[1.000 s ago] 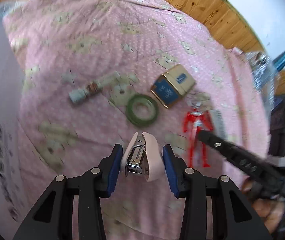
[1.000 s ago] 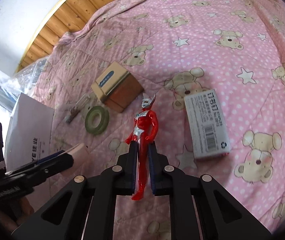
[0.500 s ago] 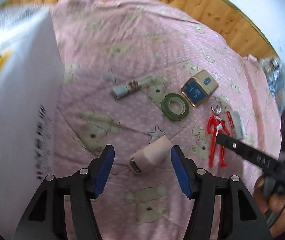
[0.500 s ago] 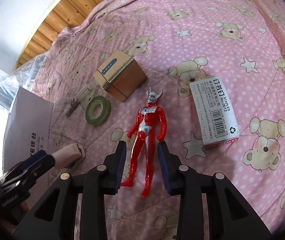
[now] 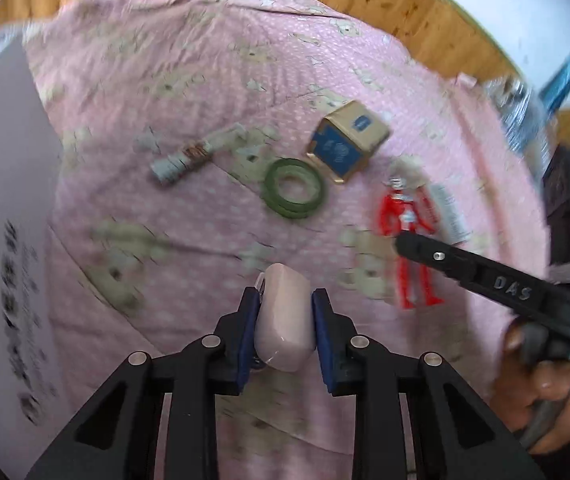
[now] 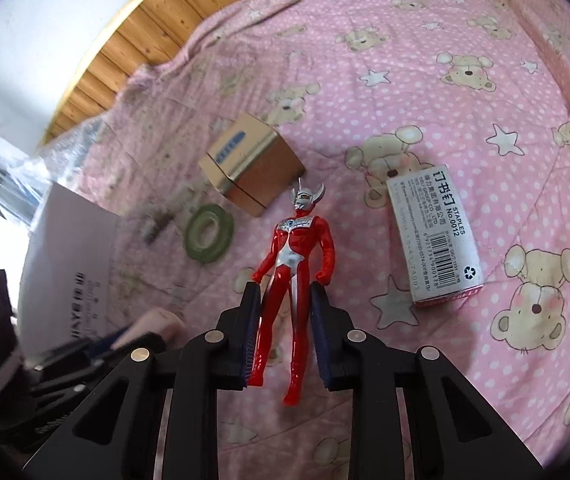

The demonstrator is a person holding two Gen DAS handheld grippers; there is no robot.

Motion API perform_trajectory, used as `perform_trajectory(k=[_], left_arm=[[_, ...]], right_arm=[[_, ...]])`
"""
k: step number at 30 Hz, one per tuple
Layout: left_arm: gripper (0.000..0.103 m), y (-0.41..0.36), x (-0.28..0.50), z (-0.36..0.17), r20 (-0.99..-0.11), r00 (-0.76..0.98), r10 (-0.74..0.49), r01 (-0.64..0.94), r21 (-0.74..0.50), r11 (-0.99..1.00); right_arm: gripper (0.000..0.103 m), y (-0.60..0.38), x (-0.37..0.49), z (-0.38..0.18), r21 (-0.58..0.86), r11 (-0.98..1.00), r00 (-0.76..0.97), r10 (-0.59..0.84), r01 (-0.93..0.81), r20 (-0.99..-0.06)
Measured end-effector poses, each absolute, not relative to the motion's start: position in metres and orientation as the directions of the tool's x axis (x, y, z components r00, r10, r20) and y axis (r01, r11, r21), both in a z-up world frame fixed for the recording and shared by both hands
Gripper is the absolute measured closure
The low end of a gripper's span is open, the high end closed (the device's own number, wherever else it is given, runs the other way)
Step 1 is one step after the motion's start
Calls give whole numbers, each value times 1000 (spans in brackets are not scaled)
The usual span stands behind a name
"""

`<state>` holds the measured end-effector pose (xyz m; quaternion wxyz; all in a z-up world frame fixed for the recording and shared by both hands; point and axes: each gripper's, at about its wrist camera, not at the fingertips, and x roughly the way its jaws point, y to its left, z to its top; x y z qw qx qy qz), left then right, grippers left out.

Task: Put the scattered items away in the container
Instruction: 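Grasp the pink stapler with the left gripper while the right gripper grasps the red toy figure, then carry the stapler and red figure in both grippers over the yellow-lined box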

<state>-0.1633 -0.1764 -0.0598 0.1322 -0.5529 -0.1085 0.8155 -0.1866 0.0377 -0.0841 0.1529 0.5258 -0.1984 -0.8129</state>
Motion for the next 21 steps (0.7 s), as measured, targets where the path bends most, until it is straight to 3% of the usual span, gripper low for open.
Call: perform_trajectory(k=[9,13,16,17,21], left_arm=[[70,-174,-161,-79,-901,-338,272,-106,-251,-962],[76,-176,-158,-75,-892,-354,282,-119,-256,-959],[76,-176,-154,-68,-878,-369,306,-128,-278,-952],[76,-176,-152,-65,-874,-371,313,-128,-286,-950],[76,-179,-140,-57,-858,-385,339,-135,-311,-941]], right_arm=[[75,20,-189,-95,385,-920,-377,-384,75,-843],[77,17,-186,-89,352,-931,-386,-360,94,-849],[83,17,-179,-81,365,-926,-400,-372,98,-838],[91,17,-177,-78,372,-923,-401,-379,99,-834],[91,13,-169,-75,355,-928,-394,-371,115,-841]])
